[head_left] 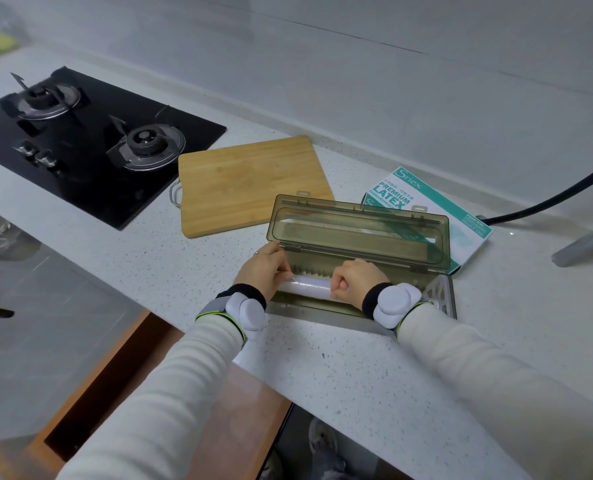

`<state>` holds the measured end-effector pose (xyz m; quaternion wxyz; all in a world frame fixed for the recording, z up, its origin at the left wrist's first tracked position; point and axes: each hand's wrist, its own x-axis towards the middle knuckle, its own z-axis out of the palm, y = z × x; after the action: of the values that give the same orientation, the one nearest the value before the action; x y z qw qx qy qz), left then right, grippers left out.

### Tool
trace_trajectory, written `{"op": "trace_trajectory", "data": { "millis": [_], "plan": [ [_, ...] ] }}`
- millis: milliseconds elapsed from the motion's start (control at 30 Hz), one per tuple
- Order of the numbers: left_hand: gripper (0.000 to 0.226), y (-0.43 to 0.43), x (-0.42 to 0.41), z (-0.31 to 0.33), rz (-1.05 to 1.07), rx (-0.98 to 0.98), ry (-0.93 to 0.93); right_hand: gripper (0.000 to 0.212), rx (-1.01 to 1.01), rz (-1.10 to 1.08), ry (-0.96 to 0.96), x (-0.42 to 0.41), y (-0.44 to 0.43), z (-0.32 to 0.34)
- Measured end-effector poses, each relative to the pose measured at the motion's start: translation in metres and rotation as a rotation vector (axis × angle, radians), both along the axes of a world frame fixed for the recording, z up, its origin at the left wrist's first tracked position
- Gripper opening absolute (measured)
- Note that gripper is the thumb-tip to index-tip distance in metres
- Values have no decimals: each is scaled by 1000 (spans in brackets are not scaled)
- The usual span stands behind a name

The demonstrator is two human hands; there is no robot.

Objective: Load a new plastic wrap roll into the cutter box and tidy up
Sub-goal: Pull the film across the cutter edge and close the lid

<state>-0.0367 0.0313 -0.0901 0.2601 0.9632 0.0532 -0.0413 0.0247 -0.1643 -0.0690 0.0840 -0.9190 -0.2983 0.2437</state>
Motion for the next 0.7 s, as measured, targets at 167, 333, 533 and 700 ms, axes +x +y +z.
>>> {"op": "trace_trajectory", "data": {
  "millis": [167,333,533,700],
  "plan": [
    [10,-3,-1,3,24,19,-15,9,46,-40,6,-3,-2,-3],
    [12,-3,2,6,44,20,-20,10,63,-81,22,-4,-5,-2],
    [12,-4,1,5,45,31,-50,16,38,-61,27,-2,-18,1],
    [12,-4,1,4,49,37,-50,8,-101,-25,35,8,-43,7]
  ]
}}
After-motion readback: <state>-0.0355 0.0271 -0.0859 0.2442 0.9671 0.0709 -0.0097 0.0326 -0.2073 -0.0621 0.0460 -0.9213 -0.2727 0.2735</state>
